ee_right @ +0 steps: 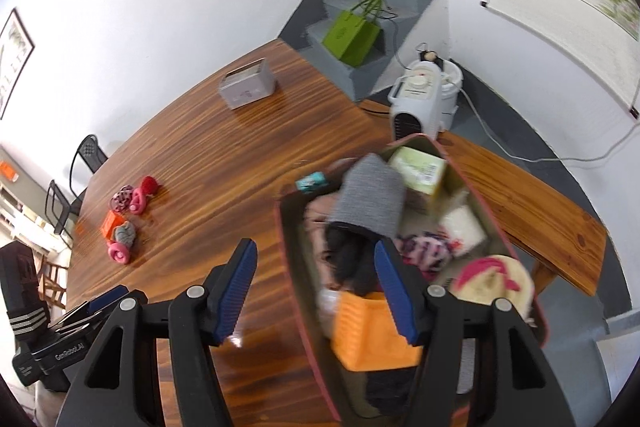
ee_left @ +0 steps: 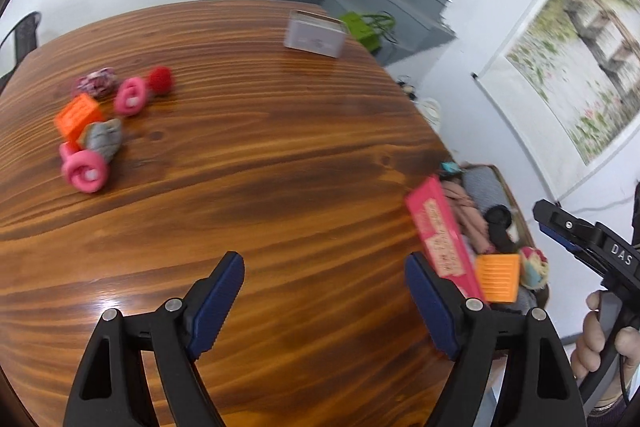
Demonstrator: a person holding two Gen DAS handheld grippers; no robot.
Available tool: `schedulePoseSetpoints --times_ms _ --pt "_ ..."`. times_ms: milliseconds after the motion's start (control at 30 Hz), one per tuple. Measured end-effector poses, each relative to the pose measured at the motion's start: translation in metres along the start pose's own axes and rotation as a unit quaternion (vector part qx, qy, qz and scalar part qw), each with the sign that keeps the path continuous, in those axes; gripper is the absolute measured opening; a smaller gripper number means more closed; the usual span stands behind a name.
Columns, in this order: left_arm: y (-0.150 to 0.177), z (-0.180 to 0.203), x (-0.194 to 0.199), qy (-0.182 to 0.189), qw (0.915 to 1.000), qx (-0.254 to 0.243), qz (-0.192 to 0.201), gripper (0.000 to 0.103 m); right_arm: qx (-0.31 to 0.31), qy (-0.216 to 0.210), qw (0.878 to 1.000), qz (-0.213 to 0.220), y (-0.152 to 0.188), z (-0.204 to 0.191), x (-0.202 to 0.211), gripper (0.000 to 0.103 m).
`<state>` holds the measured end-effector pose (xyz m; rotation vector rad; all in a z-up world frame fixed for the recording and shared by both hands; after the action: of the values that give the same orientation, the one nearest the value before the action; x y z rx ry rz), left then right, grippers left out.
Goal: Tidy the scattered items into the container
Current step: 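Move both grippers back over the pile on the table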
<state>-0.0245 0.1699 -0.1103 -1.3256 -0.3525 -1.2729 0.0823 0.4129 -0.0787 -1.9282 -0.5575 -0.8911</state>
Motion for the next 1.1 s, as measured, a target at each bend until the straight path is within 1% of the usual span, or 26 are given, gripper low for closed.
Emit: schedulePoseSetpoints --times_ms 167,233,333,433,533,767,867,1000,1100 --pt "0.003 -0.074 0.022 -0.040 0.9975 0.055 0.016 0.084 0.028 -0.026 0.999 -0.023 0.009 -0.048 -0.024 0.066" --pt "0.007 -0.107 0.032 -0.056 0.9948 0.082 0.021 0.084 0.040 -0.037 0.998 -0.035 0.017 -0.069 -0.035 0.066" --pt "0.011 -0.144 0.043 -0.075 0.9907 0.110 0.027 0.084 0.066 -0.054 0.995 -0.056 0.031 -0.106 -0.053 0.066" --pt "0.012 -0.181 0.054 -0.090 0.9865 0.133 0.034 0.084 0.089 -0.069 0.991 -0.076 0.045 -0.137 -0.070 0.066" --pt "0.010 -0.209 0.062 -0.101 0.9838 0.142 0.040 0.084 0.111 -0.085 0.986 -0.092 0.055 -0.176 -0.088 0.066" --pt "0.001 -0.252 0.058 -0.107 0.9821 0.151 0.035 0.084 0.144 -0.107 0.977 -0.120 0.070 -0.248 -0.120 0.066" --pt "-0.007 -0.264 0.052 -0.104 0.9832 0.146 0.032 0.084 0.152 -0.109 0.974 -0.130 0.076 -0.268 -0.134 0.066" --pt "-0.024 -0.274 0.042 -0.098 0.9861 0.131 0.030 0.084 0.154 -0.106 0.972 -0.139 0.083 -0.285 -0.147 0.066" --pt "-0.039 -0.276 0.033 -0.093 0.9894 0.107 0.030 0.084 0.149 -0.101 0.973 -0.146 0.086 -0.288 -0.154 0.065"
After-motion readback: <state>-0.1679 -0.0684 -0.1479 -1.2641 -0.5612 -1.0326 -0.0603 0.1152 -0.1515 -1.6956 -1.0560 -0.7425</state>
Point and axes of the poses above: each gripper's, at about its wrist camera, not at the fingertips, and x roughly against the way its jaws point, z to its right, y to its underside, the point moved 8 cm from there along -x, roughly the way its jaws point, and after that the axes turned 3 degrees about -x, right-handed, at the moved point
